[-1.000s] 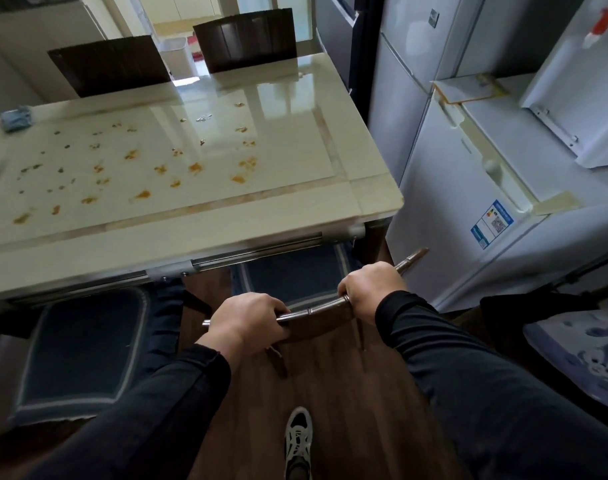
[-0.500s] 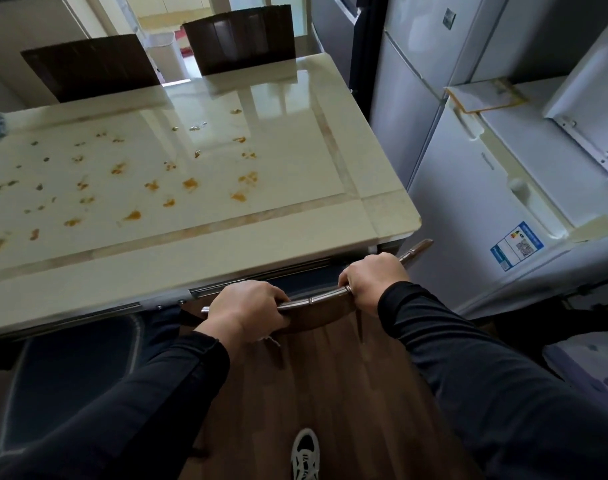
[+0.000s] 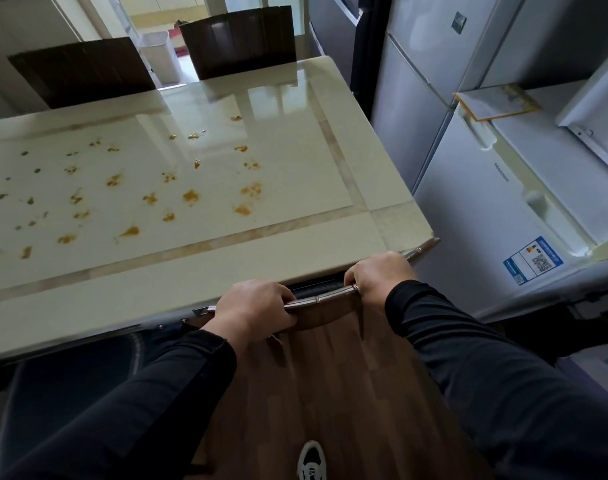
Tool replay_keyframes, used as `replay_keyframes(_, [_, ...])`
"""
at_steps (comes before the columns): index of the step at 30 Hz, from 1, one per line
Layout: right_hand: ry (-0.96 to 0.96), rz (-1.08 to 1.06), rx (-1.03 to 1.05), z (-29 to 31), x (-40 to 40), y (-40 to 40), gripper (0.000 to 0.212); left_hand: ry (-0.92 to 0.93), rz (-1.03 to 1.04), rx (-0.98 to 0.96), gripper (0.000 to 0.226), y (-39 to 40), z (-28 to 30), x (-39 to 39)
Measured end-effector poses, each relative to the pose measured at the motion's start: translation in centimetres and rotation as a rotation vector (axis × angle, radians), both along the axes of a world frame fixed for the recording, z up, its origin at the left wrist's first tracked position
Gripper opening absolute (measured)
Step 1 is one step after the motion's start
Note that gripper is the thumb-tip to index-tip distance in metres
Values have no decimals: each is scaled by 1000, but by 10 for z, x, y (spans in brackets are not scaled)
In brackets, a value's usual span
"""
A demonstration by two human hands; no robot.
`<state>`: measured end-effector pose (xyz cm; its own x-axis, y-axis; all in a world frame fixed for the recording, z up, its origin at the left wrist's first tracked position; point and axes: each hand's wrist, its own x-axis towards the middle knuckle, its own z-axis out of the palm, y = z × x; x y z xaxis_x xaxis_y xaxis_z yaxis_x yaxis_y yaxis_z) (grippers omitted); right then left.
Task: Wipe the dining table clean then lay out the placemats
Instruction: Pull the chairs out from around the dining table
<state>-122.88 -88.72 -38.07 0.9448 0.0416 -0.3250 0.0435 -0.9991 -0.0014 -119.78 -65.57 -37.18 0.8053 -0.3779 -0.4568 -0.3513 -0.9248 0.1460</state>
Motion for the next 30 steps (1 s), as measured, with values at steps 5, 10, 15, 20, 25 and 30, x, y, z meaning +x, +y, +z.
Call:
replay_keyframes(5, [12,-2,-19,2,-1,2,31,4,-12,0,46,0,2,-2])
replay_keyframes(10, [44,-26,-64,7,-4,8,33,8,-6,-22,44,0,8,-7])
replay_keyframes(15, [73,-58,-22,17,-21,17,42,18,-27,-35,46,1,9,-12])
replay_keyframes(20, [45,-92,134,39,-38,38,55,45,30,-236,55,5,15,-24])
replay_keyframes(25, [-65,-98,247,60,-60,66,51,-112,271,-537,38,3,26,-58])
replay_keyframes(30, [-169,-26,293,82,-95,100,52,-219,398,-585,38,29,49,-109])
